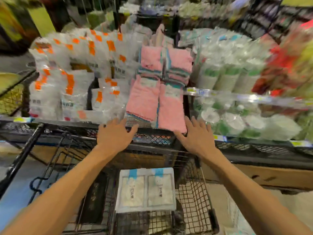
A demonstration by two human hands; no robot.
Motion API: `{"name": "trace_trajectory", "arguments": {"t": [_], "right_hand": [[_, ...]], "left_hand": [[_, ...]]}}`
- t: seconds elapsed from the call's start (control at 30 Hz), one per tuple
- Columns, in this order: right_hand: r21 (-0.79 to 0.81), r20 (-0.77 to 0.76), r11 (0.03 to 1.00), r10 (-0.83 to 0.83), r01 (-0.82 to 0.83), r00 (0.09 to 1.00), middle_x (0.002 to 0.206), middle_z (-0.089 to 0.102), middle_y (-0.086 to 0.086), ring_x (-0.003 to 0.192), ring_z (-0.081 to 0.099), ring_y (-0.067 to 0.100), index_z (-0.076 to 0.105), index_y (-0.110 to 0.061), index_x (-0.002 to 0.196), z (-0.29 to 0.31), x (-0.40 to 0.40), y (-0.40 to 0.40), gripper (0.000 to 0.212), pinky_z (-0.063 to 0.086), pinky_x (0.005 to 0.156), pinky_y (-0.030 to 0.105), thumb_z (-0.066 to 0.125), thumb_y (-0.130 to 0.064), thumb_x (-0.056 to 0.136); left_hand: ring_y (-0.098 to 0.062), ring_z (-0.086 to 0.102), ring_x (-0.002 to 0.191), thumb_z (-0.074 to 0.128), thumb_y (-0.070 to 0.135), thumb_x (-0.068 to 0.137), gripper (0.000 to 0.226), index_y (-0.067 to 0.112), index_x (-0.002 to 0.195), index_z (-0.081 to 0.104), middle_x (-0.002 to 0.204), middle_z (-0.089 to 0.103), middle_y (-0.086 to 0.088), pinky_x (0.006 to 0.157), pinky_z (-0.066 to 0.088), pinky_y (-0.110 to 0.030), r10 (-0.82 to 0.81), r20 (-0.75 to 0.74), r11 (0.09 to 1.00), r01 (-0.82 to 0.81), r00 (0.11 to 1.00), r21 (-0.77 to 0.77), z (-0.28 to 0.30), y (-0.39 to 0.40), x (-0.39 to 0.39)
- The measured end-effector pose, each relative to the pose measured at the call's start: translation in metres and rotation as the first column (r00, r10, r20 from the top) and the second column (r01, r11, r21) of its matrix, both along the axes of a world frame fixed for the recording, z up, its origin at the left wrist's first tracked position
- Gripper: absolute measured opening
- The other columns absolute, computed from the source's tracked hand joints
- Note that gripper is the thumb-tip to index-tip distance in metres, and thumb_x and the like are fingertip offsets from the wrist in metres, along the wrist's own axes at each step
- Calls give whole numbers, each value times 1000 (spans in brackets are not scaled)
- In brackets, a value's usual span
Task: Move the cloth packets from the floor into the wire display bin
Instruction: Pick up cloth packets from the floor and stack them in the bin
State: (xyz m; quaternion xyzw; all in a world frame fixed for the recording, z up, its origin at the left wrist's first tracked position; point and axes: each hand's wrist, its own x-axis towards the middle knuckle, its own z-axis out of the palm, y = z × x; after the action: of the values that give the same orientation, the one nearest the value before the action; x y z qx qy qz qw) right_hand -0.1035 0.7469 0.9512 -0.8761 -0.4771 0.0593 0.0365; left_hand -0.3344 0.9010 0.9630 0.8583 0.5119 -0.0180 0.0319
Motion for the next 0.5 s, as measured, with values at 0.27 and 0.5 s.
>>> {"name": "trace_trajectory", "arguments": {"t": [0.27, 0.5], "right_hand": [[109, -1, 975, -196, 195, 981, 171, 23, 8, 156, 23, 30, 18, -20, 165, 88, 6, -71, 80, 21, 126, 49, 28, -68, 102], [130, 6, 872, -477, 472, 879, 171, 21, 7, 156, 23, 30, 15, -21, 165, 127, -13, -164, 81, 19, 127, 51, 26, -70, 102]], "left_hand": [[-25, 29, 151, 23, 74, 96, 73, 31, 154, 38, 165, 31, -2, 120, 20, -54, -273, 113, 958, 259, 955, 119, 96, -31, 59], [-25, 26, 152, 20, 75, 96, 73, 32, 153, 39, 165, 30, -2, 121, 21, -56, -555, 155, 831, 536, 818, 148, 129, -84, 99]]}}
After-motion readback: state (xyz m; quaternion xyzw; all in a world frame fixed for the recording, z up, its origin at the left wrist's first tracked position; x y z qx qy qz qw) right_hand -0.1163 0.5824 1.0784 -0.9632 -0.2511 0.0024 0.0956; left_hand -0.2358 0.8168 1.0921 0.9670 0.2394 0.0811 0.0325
